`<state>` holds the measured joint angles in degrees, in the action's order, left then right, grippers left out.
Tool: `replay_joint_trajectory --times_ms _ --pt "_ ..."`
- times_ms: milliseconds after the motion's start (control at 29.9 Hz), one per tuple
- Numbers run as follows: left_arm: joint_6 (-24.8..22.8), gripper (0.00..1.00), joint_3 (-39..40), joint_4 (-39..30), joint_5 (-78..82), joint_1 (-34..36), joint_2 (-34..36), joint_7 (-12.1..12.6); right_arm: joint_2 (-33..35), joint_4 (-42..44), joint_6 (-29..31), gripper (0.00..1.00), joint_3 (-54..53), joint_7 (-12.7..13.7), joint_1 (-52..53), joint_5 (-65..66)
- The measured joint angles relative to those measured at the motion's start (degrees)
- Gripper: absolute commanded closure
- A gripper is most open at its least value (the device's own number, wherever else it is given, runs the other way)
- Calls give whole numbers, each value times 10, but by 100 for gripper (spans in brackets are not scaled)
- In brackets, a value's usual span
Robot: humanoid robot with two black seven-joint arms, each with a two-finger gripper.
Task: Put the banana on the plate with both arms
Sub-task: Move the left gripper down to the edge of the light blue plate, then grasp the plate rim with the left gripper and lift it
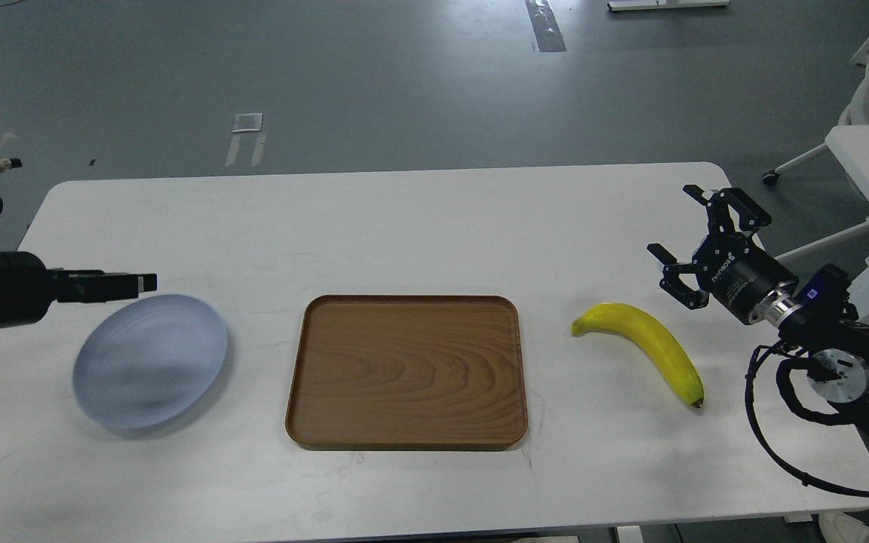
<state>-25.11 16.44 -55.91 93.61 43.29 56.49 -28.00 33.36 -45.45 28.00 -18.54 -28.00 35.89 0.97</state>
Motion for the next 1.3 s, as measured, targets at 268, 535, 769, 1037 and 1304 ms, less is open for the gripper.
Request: replay_joint_trajectory --times_ms 268,535,769,1037,1304 --pt "49 1 -66 113 -14 -10 -22 0 0 -2 0 0 1 0 0 1" --pt "51 6 -90 148 -56 -17 -45 0 0 -3 0 0 2 0 0 1" --pt "51 24 -94 149 -84 -28 -57 0 0 -2 0 0 2 0 1 1" --pt "51 100 -95 152 -88 -33 -62 0 0 -1 0 0 3 0 0 2" --pt "49 100 -96 152 -87 -33 -62 0 -1 0 0 0 3 0 0 2"
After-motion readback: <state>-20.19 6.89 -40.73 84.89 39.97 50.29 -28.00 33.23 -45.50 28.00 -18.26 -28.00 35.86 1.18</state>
